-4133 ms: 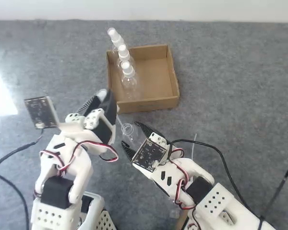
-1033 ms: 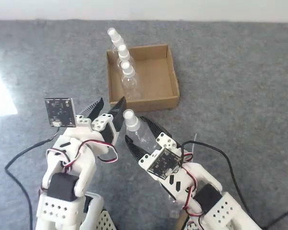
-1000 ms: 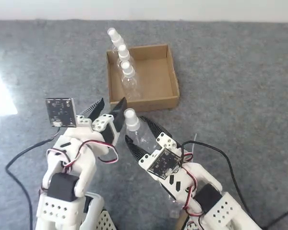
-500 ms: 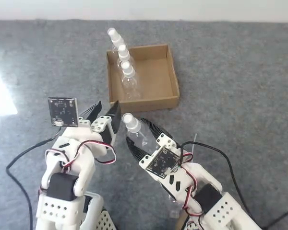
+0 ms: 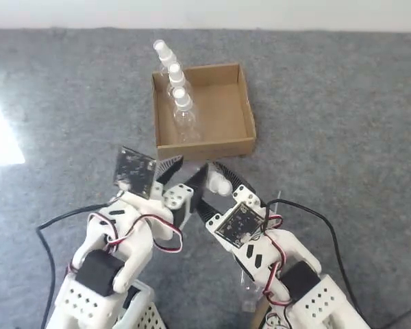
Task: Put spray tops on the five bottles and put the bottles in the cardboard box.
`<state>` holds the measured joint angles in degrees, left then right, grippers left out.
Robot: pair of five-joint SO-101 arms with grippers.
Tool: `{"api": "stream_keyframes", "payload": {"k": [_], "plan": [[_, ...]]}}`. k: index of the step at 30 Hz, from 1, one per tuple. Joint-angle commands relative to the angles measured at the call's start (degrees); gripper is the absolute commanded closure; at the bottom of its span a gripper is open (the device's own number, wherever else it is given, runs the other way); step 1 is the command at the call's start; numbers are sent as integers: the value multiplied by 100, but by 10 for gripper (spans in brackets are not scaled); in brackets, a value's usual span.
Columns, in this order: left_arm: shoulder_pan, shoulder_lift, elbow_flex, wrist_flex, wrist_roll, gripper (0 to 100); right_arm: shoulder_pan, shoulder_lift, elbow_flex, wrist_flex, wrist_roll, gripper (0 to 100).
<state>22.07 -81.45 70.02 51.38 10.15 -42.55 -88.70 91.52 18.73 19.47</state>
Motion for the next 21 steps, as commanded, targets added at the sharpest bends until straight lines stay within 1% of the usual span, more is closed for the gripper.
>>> {"api": "stream_keyframes", "payload": {"k": [1,7,11,16,19,21], "plan": [[97,0,-48,62,-114,848,4,-136,-149,13,79,933],[-343,-9,-145,62,-79,848,31,-127,-141,13,79,933],[-932,-9,-295,70,308,848,57,-154,-141,101,88,933],[-1556,-9,-453,44,343,848,347,-171,-149,259,88,933],[-1916,-9,-549,79,308,848,418,-171,-149,259,88,933],[-2286,-9,-549,79,308,848,418,-171,-149,286,88,933]]}}
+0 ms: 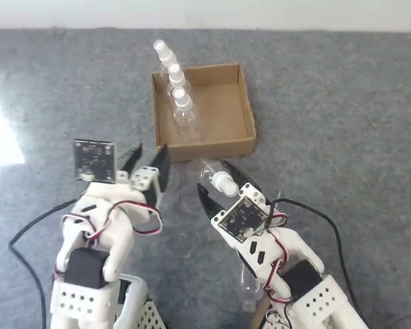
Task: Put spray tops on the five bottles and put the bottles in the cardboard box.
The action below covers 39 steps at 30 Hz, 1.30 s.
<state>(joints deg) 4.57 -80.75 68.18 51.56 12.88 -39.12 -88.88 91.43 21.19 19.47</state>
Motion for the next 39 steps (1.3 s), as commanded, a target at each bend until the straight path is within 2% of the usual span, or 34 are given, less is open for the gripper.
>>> {"api": "stream_keyframes", "payload": {"k": [1,8,17,20,24,32,36,39], "plan": [[-738,-79,-347,62,35,848,75,-154,-149,92,88,933],[-1881,-79,-4,9,35,846,110,-154,-448,646,105,933],[-2426,-79,549,-18,18,845,927,-154,-844,1182,88,933],[-2479,-79,954,-352,18,845,971,-154,-888,1253,88,933],[-3015,-79,1103,-765,62,848,980,-154,-914,1253,97,933],[-3051,-79,1174,-800,70,857,980,-154,-923,1253,88,933],[-3059,-79,1156,-800,35,942,980,-154,-949,1253,88,933],[-3059,-79,1174,-914,26,964,980,-154,-949,1253,88,933]]}}
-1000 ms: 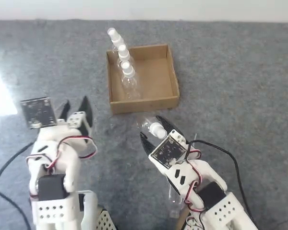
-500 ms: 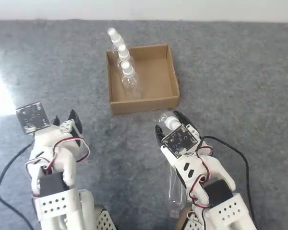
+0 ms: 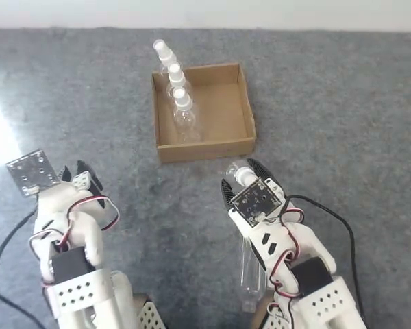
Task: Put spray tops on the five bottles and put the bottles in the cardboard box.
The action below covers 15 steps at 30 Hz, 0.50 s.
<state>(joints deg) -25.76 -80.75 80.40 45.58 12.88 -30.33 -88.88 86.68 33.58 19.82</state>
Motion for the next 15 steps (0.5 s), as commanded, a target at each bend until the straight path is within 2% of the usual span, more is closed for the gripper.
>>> {"api": "stream_keyframes", "payload": {"k": [1,8,12,15], "plan": [[-26,-79,-40,-352,26,965,101,-154,-475,13,53,933],[-53,-79,-40,-360,26,967,101,-154,-668,13,53,935],[-26,-79,-31,-360,26,965,101,-101,-1055,22,62,985],[-18,-79,-31,-360,26,963,268,-101,-1363,22,53,983]]}}
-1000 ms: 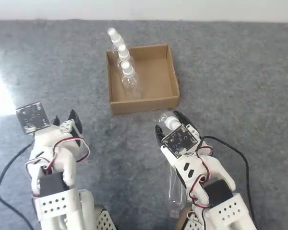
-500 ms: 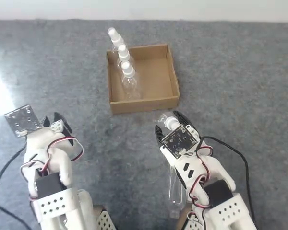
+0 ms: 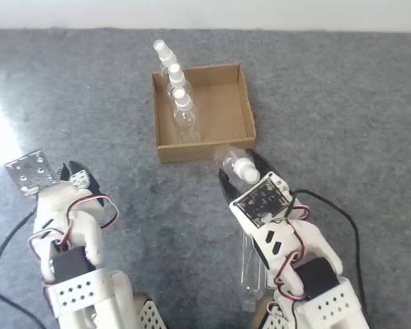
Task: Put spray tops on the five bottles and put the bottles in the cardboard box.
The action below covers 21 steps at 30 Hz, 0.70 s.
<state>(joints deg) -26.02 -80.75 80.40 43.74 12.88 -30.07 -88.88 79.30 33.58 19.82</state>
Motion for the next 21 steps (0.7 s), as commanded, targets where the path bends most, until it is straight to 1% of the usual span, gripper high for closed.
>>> {"api": "stream_keyframes", "payload": {"k": [1,5,12,21], "plan": [[9,-79,-31,-176,26,963,321,-92,-730,22,44,977],[9,-79,-31,-185,26,963,585,-92,-1064,22,44,969],[9,-79,-31,-185,26,963,602,66,-1670,4,62,968],[9,-79,-31,-185,18,962,593,2202,-3402,4,53,968]]}}
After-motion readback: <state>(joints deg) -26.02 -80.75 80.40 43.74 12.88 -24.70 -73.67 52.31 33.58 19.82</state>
